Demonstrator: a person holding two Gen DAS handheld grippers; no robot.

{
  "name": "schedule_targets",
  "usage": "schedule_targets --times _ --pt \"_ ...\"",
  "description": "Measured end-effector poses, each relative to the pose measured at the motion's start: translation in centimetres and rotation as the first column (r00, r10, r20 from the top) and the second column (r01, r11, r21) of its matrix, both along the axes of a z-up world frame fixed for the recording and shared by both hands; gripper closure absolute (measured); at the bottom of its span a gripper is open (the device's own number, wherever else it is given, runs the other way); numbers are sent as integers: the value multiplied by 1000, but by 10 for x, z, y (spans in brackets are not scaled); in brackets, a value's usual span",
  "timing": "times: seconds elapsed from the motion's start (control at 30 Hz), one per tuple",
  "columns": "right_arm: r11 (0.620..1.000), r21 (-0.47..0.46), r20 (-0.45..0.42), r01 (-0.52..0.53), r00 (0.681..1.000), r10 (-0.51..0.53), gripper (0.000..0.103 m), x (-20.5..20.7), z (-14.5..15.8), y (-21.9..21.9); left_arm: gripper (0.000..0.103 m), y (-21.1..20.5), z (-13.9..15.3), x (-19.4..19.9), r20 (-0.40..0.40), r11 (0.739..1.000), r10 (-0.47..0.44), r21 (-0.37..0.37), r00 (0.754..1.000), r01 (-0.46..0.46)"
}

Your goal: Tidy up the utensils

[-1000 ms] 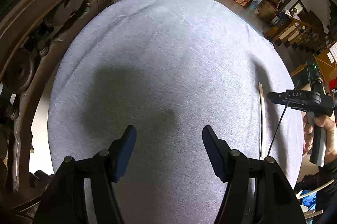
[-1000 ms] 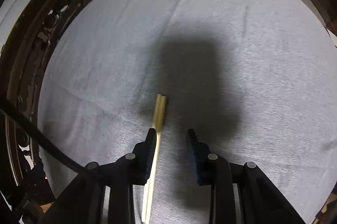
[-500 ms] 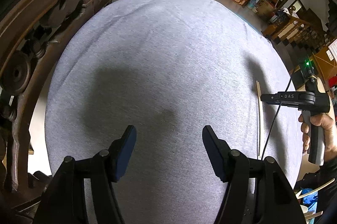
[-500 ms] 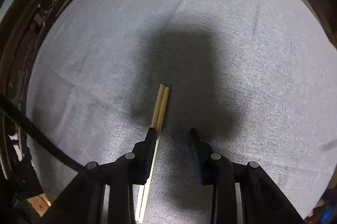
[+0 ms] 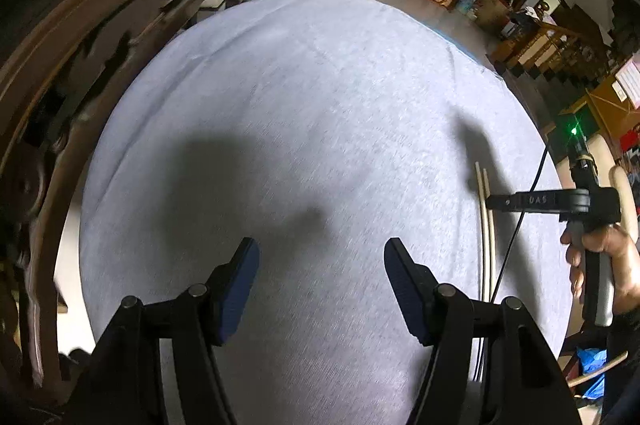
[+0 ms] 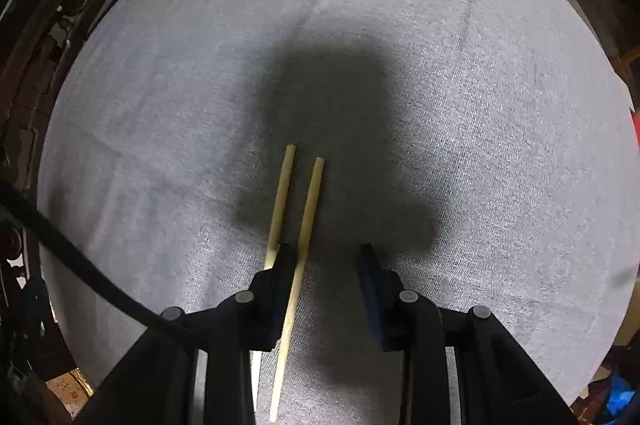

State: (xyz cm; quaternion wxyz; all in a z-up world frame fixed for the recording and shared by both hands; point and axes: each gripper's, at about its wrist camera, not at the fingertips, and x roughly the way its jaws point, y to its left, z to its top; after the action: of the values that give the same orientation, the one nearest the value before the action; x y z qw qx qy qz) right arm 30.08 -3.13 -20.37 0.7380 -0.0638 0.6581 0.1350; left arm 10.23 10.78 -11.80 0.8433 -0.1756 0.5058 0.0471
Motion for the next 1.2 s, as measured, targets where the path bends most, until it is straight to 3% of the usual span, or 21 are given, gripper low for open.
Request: schedule_targets --times 0.1,0.13,0.17,0.2,0.27,0.43,0.57,0.77,0.83,1.1,1.13,1.2 --pt "997 -65 19 -49 999 50 68 -1 -2 10 37 -15 6 22 -5 999 -49 25 999 49" --pt "994 -82 22 -66 997 68 76 0 0 11 37 -21 7 31 -13 997 -70 34 997 71" --pt "993 -78 16 -84 996 85 95 1 0 14 37 -29 9 41 -24 994 -98 44 995 99" --pt "993 -75 3 -91 996 91 96 2 0 16 37 -38 10 54 -46 990 -127 62 991 130" --pt "993 -65 -13 -104 995 103 96 3 0 14 37 -52 12 75 -83 982 -167 74 983 173" --pt "998 59 -38 -34 999 36 97 8 0 -24 37 -89 6 124 -193 959 -234 113 953 258" --pt "994 114 -33 4 999 0 97 7 -1 -56 37 -117 -5 156 -268 950 -266 88 926 298" --pt "985 167 -60 42 998 -32 97 15 -4 -83 37 -162 -25 194 -406 928 -291 98 866 358" --pt "987 158 -80 26 997 -13 97 20 -5 -71 37 -170 -31 202 -438 923 -298 94 848 374" --pt "988 153 -85 11 996 2 95 35 3 -76 38 -186 -54 224 -495 926 -263 110 828 360" --pt "988 156 -84 10 996 4 94 39 9 -82 40 -187 -56 225 -496 929 -262 102 828 355" --pt "986 166 -81 11 997 3 95 41 11 -86 53 -189 -62 227 -507 934 -254 93 824 345"
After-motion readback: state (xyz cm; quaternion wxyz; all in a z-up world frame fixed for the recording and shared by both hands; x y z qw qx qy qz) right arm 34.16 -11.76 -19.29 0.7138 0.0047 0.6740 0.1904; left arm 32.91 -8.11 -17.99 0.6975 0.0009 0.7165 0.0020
